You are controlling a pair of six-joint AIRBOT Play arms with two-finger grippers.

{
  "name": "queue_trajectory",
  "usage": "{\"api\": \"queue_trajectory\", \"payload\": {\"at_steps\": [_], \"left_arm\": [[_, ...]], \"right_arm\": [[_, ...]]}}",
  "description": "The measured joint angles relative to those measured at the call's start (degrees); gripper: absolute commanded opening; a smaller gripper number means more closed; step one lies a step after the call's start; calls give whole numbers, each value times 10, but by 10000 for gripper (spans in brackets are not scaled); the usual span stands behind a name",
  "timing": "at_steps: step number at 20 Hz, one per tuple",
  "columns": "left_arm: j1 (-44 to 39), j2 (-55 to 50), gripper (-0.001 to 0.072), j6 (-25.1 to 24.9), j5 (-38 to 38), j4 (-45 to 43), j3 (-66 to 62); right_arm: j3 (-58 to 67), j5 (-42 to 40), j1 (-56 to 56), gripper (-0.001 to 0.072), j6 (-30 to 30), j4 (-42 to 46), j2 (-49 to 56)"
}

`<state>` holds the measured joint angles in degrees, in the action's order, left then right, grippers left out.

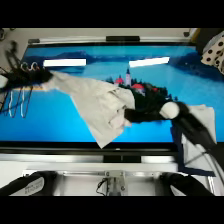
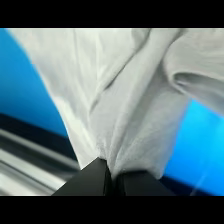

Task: Fold the shirts.

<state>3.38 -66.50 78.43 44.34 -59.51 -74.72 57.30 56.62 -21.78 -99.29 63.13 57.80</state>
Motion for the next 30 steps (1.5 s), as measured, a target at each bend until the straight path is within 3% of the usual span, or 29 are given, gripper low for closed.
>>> {"api": "queue_trajectory", "payload": {"at_steps": [5,10,12,15,18,20,22,25,30], "left_arm": [[40,122,39,9,-31,1,-220],[109,247,39,103,-30,-77,-328],[133,277,39,129,28,-108,-339],[157,301,39,145,148,-136,-322],[167,308,39,143,219,-148,-250],[169,308,39,123,214,-132,-178],[161,287,39,93,162,-92,-100],[120,207,39,57,52,-37,-13],[18,-23,41,86,-67,30,30]], "right_arm": [[269,-43,60,75,11,145,-140],[415,-61,75,75,3,243,-216],[432,1,76,75,-4,269,-227],[411,156,78,75,-9,304,-227],[294,289,78,75,-20,315,-228],[184,313,78,75,-29,306,-228],[60,261,78,75,-37,277,-219],[-71,107,78,75,-75,243,-164],[-146,-138,78,75,-146,145,-5]]}}
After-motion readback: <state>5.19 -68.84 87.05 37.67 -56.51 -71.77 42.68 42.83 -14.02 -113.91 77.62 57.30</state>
